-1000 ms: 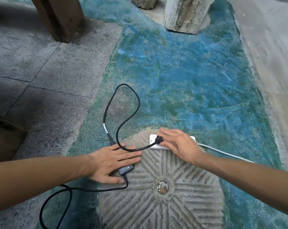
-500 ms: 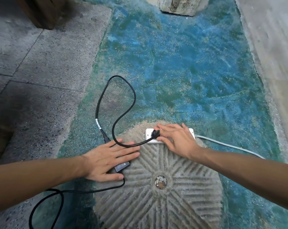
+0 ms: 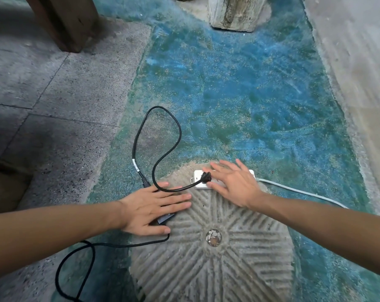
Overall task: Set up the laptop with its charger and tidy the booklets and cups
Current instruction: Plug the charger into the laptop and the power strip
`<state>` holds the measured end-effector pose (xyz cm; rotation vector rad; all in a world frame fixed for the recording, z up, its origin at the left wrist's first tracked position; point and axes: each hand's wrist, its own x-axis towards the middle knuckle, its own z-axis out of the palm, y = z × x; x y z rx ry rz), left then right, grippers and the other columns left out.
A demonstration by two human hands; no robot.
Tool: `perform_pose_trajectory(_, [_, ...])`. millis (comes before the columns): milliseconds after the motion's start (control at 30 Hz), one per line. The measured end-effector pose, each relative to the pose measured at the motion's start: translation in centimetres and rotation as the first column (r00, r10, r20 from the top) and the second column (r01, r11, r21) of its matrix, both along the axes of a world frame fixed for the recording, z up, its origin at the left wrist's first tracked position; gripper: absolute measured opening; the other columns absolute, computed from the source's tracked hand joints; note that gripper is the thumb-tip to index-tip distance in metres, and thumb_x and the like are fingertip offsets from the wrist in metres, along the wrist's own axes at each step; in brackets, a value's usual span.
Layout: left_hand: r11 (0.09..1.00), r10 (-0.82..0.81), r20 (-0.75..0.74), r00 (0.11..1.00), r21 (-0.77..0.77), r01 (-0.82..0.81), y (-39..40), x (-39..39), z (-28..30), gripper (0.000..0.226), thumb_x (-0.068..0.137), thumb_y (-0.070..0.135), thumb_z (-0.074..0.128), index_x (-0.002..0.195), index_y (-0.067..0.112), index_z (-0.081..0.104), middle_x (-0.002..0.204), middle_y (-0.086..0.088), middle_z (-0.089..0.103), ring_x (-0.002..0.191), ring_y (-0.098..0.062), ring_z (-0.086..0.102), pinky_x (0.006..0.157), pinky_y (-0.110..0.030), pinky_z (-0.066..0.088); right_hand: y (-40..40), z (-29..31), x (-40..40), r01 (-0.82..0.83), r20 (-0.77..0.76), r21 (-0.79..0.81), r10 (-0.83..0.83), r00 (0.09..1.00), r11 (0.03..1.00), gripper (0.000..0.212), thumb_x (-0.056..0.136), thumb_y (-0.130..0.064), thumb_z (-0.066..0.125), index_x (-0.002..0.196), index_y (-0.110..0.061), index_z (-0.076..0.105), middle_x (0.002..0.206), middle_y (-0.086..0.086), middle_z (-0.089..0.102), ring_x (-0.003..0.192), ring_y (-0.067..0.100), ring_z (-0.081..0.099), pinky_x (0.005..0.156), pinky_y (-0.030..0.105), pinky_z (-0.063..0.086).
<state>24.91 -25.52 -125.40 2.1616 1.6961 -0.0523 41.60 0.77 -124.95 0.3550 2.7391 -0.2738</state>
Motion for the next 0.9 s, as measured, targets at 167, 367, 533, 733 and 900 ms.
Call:
perform_pose_trajectory(167, [0.987,0.158,-0.027,0.987,-0.017,-0.159,-1.7,1.5,2.3,0.073,0.099,0.066,0.017,0.159,0.035,-0.011,0.169,0.009,-0.007,0.155,-0.013,-0.010,0.124,-0.047,-0.007,-0.2,3.3,0.6,-0.067,-0.014,0.112,0.069,0.998,0.991,0.066,0.098,-0.074,0.016,0.158,-0.049,0.006,0.169,-0.008,0.012,0.158,0.018,0.009,0.127,0.050,-0.001])
perform_pose_trajectory(367, [0.897,0.403,0.017,0.915,-0.206,-0.392,-3.9,4.8,9.2,0.065,0.094,0.073,-0.002,0.150,0.048,-0.025,0.165,0.013,-0.018,0.150,-0.018,-0.026,0.120,-0.041,-0.021,-1.6,11.9,4.8,0.133,-0.001,0.056,-0.133,0.991,0.990,0.071,0.094,-0.077,0.019,0.159,-0.049,0.010,0.169,-0.006,0.011,0.158,0.022,0.006,0.127,0.049,0.000])
perform_pose_trajectory(533, [0.874,0.418,0.035,0.908,-0.288,-0.391,-4.7,7.5,18.6,0.064,0.091,0.076,-0.007,0.148,0.052,-0.026,0.163,0.017,-0.025,0.149,-0.017,-0.031,0.120,-0.042,-0.020,-2.9,21.4,8.9,0.218,0.075,0.056,-0.222,0.972,0.974,0.075,0.092,-0.082,0.016,0.159,-0.051,0.003,0.169,-0.009,-0.001,0.158,0.019,-0.007,0.125,0.046,-0.009])
perform_pose_trajectory(733, [0.836,0.492,0.023,0.870,-0.291,-0.465,-4.5,10.6,32.2,0.066,0.092,0.076,-0.005,0.150,0.052,-0.023,0.164,0.013,-0.024,0.148,-0.015,-0.032,0.123,-0.047,-0.012,-5.0,34.2,10.7,0.305,0.083,0.040,-0.307,0.948,0.952,0.077,0.090,-0.084,0.014,0.158,-0.051,-0.001,0.169,-0.009,-0.003,0.158,0.020,-0.006,0.127,0.047,-0.004])
perform_pose_trajectory(900, [0.804,0.549,-0.021,0.836,-0.260,-0.535,-3.8,11.9,44.4,0.069,0.093,0.074,-0.002,0.152,0.046,-0.023,0.165,0.011,-0.022,0.150,-0.022,-0.028,0.123,-0.045,-0.012,-6.7,45.8,10.4,0.344,0.051,-0.024,-0.343,0.938,0.938,0.081,0.087,-0.088,0.008,0.158,-0.050,-0.001,0.169,-0.007,-0.005,0.157,0.021,-0.008,0.126,0.047,-0.004])
